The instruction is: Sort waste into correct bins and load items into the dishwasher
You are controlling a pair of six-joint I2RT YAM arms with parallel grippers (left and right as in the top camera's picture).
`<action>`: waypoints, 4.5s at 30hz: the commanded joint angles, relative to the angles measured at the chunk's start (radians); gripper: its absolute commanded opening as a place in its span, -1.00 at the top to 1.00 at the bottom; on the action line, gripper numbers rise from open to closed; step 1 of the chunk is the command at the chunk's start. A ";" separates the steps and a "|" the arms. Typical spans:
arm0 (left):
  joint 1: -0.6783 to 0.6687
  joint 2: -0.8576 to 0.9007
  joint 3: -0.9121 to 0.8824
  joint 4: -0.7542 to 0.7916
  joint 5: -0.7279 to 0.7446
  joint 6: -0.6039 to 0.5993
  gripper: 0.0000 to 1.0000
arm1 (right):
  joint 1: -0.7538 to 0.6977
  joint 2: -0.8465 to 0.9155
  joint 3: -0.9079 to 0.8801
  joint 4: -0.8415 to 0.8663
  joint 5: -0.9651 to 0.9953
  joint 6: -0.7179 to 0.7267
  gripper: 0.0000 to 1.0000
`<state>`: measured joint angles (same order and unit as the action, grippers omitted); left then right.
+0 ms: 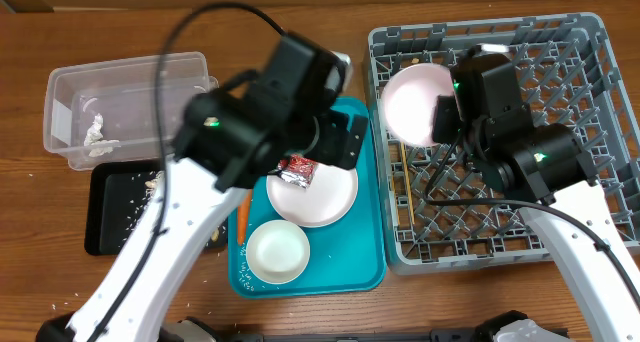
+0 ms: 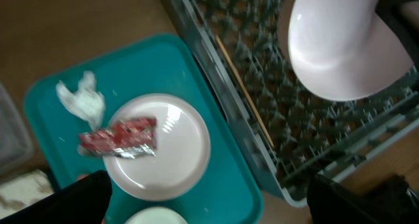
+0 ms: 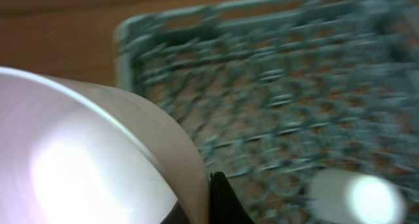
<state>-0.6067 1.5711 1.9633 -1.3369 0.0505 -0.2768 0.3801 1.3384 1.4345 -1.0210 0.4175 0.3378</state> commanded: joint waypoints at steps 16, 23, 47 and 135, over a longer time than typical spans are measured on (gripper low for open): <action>0.018 -0.060 0.370 -0.262 -0.268 0.045 -1.00 | -0.160 0.454 0.018 0.187 0.838 0.050 0.92; 0.018 -0.060 0.369 -0.301 -0.272 0.046 -1.00 | -0.163 0.608 0.018 0.233 0.941 0.002 0.92; 0.018 -0.010 0.369 -0.340 -0.272 0.053 -0.99 | 0.029 0.627 0.001 0.154 0.806 -0.054 -0.03; 0.018 0.005 0.369 -0.352 -0.241 0.056 -0.99 | 0.258 0.723 -0.010 0.378 -0.262 -0.085 -0.64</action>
<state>-0.5938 1.5719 2.3207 -1.6875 -0.1982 -0.2317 0.6380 2.0254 1.4212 -0.6479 0.1467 0.2558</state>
